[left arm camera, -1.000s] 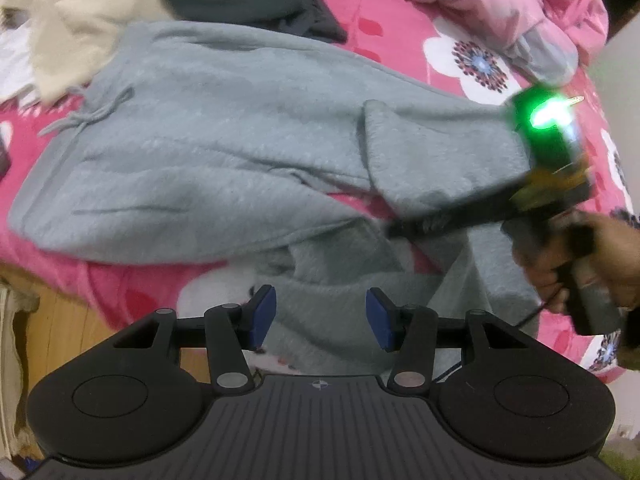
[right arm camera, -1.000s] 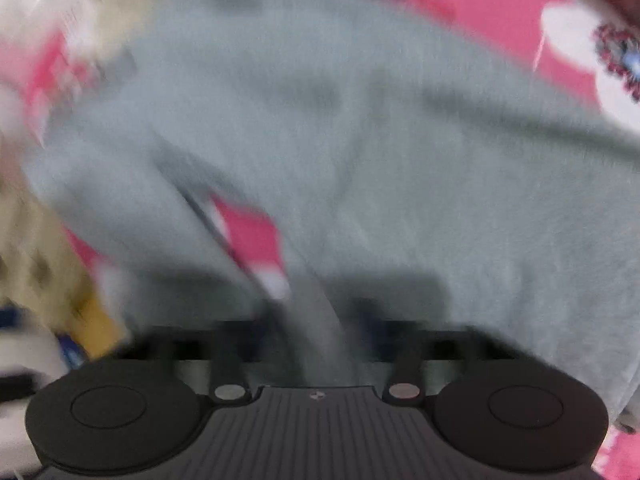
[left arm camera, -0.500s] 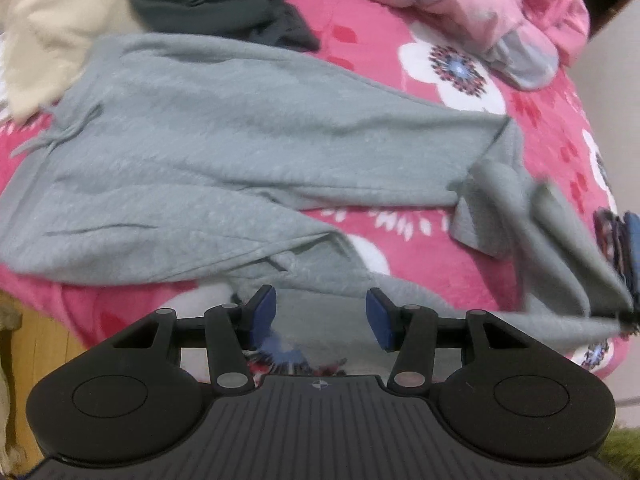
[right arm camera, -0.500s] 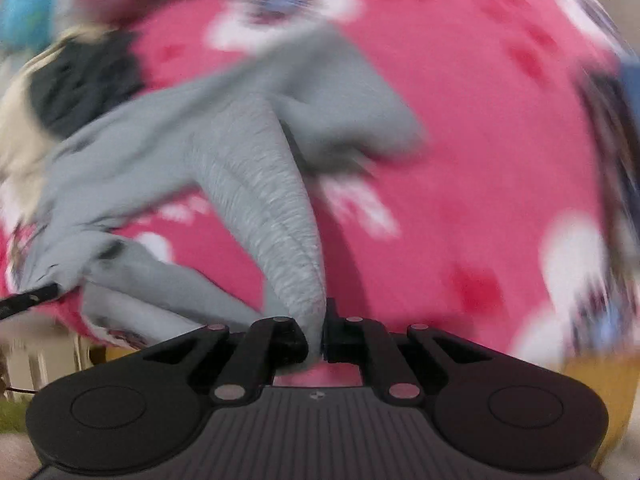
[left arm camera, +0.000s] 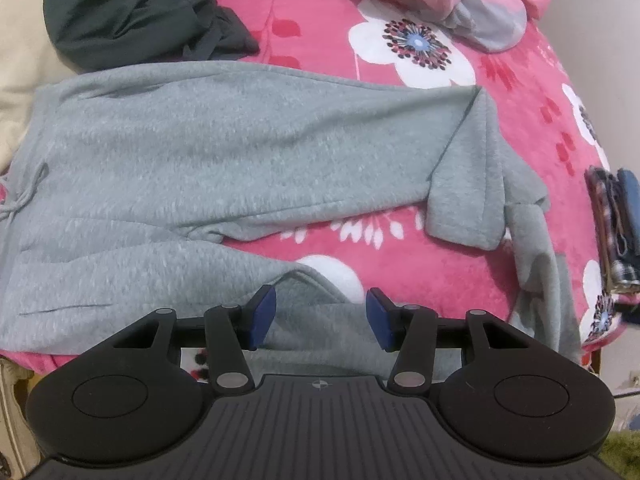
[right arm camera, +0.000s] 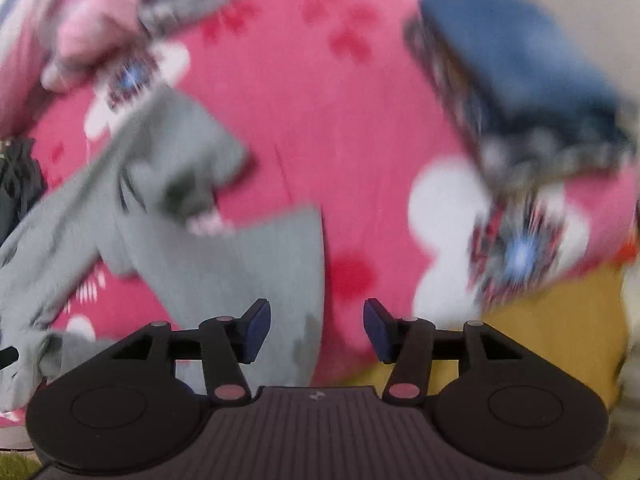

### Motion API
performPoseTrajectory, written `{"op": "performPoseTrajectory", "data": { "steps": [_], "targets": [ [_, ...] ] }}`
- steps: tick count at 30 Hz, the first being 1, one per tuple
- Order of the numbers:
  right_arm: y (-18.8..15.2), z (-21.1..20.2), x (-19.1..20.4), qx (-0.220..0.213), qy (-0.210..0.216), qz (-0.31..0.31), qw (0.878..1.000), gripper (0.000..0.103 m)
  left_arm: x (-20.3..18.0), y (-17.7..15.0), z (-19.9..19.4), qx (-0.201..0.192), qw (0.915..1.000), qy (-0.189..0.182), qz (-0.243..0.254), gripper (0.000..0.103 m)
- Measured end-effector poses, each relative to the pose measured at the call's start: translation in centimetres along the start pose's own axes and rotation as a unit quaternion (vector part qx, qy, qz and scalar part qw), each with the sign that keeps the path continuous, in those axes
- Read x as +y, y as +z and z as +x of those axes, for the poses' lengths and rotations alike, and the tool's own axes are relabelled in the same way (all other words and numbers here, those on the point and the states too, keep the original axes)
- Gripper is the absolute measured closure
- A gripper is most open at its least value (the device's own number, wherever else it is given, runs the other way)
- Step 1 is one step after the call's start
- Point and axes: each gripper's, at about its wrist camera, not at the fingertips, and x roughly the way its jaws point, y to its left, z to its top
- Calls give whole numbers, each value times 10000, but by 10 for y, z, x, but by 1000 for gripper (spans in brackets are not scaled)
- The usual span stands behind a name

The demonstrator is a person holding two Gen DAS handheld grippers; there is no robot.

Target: Fold clothes

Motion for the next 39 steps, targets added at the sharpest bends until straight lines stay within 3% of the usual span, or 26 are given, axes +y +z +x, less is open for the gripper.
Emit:
{"op": "performPoseTrajectory", "data": {
  "steps": [4,8,12,15,18,21,23,25,27,28,31,34,39],
  "targets": [
    [23,-3,60,-334,-22,-1388,9898,46,13,5,3,9,9999,-39,-92,53],
    [22,20,164,-307,223,-2828,9584,44,27,17,8,20,9999,-105,3,53],
    [13,51,242,-263,194,-3699,9285,33,40,29,16,45,9997,-166,188,53],
    [5,91,272,56,-117,-4100,9120,31,42,39,26,20,9983,0,577,54],
    [-5,133,277,248,-605,-4459,8927,31,38,44,33,-125,9949,82,1001,54],
    [-3,159,271,262,-757,-4593,8847,33,28,48,46,-66,9891,218,1452,55],
    [3,167,267,204,-639,-4583,8863,39,18,48,55,-28,9841,317,1745,55],
    [10,165,263,86,-504,-4486,8923,63,5,47,66,2,9790,406,1997,55],
    [19,159,253,-14,-392,-4354,8994,86,-6,48,77,63,9794,461,1966,55],
    [27,152,245,-20,-271,-4222,9061,90,-11,49,82,97,9801,482,1923,55],
    [64,117,213,-239,41,-3568,9339,97,-26,49,98,229,9819,545,1800,55],
    [114,77,173,-634,274,-2758,9587,97,-42,46,114,383,9817,671,1738,55],
    [202,32,95,-1164,175,-1791,9768,98,-52,47,127,577,9807,846,1664,55]
  ]
}}
